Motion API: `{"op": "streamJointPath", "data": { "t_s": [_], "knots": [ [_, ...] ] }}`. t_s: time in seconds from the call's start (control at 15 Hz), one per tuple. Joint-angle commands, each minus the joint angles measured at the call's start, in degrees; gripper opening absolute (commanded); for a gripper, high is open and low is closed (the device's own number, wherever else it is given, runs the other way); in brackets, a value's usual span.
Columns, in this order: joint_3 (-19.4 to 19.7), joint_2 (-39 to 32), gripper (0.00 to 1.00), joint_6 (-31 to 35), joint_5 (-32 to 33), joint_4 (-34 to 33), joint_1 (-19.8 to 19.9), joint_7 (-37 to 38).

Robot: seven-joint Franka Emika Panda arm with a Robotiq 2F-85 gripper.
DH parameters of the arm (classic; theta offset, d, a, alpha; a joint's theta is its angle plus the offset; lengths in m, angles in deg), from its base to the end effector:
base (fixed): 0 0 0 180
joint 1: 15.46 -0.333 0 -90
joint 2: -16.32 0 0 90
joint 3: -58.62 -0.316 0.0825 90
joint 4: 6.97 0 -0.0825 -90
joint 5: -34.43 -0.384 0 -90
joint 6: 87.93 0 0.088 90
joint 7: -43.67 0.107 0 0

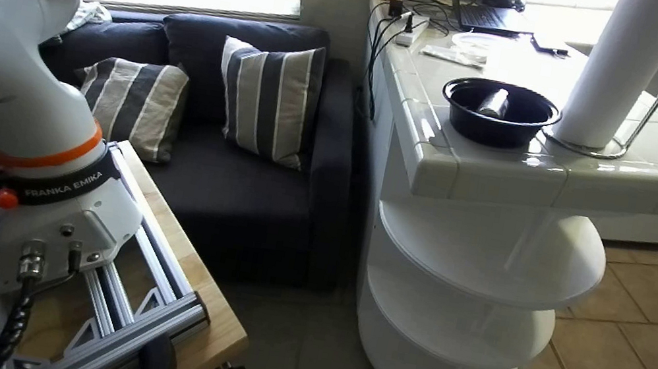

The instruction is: Move the paper towel roll to the right

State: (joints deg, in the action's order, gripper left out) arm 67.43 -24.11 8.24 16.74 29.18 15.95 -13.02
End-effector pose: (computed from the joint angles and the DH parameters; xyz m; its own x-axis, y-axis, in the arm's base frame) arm 0.6167 -0.4098 0.6225 0.8638 0.3608 0.3517 0.3189 -0.9319 0.1727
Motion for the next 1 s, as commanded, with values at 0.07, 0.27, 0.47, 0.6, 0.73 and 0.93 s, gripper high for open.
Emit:
{"op": "streamJointPath", "data": {
  "t_s": [0.07, 0.27, 0.47, 0.6, 0.73, 0.93],
  "knots": [
    [-0.55, -1.38, 0.00, -2.06, -0.53, -3.09, 0.47, 0.61],
    [-0.60, -0.80, 0.00, -3.11, -0.29, -3.47, 0.48, 0.28],
    [0.13, 2.36, 0.00, -10.38, 1.39, -4.23, -0.20, -0.20],
    [2.08, 5.13, 0.26, -16.14, 4.94, -5.38, -1.59, 1.26],
    [0.73, 5.15, 0.32, -23.83, 9.66, -11.73, -0.98, 4.49],
    [1.13, 11.37, 0.56, -31.33, 14.74, -8.57, -3.00, 9.80]
  ]
}}
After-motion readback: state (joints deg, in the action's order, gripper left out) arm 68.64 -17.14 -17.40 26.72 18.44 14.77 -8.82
